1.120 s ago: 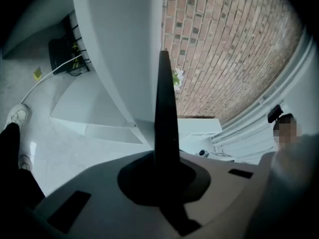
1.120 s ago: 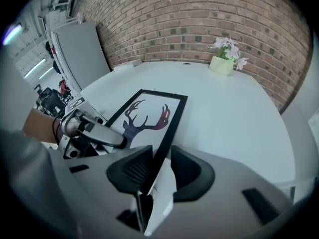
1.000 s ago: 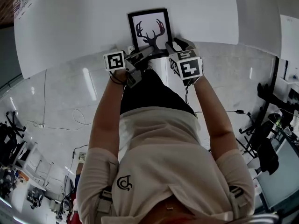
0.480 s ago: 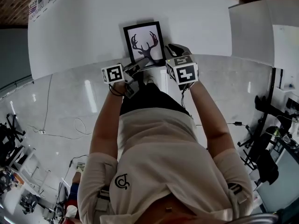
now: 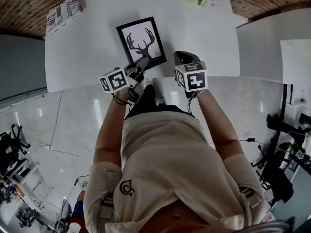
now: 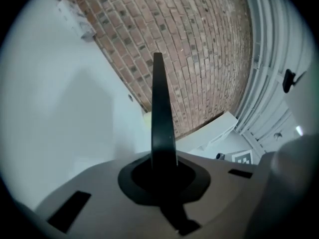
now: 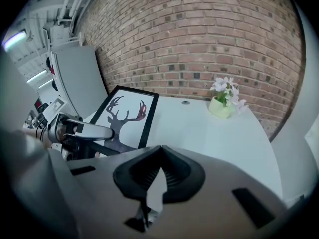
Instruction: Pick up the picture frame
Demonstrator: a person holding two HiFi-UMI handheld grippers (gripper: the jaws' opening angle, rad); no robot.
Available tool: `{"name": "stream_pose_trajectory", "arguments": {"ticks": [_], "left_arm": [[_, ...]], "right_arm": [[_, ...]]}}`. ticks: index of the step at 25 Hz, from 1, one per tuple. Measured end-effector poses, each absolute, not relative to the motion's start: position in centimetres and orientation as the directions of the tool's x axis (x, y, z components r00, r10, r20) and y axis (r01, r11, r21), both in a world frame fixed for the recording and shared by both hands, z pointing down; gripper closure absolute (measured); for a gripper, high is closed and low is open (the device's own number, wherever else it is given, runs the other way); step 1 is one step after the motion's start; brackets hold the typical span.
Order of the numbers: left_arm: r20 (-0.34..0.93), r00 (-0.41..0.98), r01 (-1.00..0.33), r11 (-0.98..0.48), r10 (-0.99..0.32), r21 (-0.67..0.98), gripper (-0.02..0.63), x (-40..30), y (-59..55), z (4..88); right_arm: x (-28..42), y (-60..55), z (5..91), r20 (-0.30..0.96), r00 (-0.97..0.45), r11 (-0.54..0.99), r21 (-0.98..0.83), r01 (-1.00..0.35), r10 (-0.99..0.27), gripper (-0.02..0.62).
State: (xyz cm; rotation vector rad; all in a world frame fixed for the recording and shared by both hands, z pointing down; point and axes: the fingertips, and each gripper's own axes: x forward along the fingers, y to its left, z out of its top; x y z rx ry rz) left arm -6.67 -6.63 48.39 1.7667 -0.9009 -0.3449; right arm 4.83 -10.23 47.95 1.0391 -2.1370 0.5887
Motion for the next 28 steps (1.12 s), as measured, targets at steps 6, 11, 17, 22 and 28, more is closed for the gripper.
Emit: {"name": "stream_pose_trajectory", "arguments": {"ticks": [6, 11, 17, 22, 28], "left_arm": [[0.246, 0.561, -0.668, -0.258, -0.790, 0.698, 0.583, -12.2, -11.5, 43.3], [0.204, 0.503, -0.775, -0.334, -0.840, 0.536, 0.583, -15.6, -14.2, 38.6], [0.139, 0.422, -0.887, -0.377, -0.896, 0.267, 0.583, -18.5, -16.4, 33.1], [0.069, 0.361, -0.928, -0.350, -0.930, 0.125, 0.583, -20.0, -17.1, 29.5], [-0.019, 0.302, -0.953, -0.301, -0.953, -0.039, 0.583, -20.9, -17.4, 25.7]], "right_arm": [[1.2, -14.7, 42.4, 0.618, -0.505, 0.604, -0.060, -0.794, -0.603, 0.588], [-1.2, -17.0, 38.8, 0.520, -0.560, 0.631, -0.052, -0.774, -0.645, 0.588], [-3.0, -19.8, 35.1, 0.374, -0.578, 0.608, -0.044, -0.793, -0.726, 0.588], [-4.3, -20.8, 32.9, 0.280, -0.595, 0.621, 0.005, -0.784, -0.754, 0.588], [-5.5, -21.6, 30.2, 0.178, -0.638, 0.652, 0.022, -0.758, -0.749, 0.588]]}}
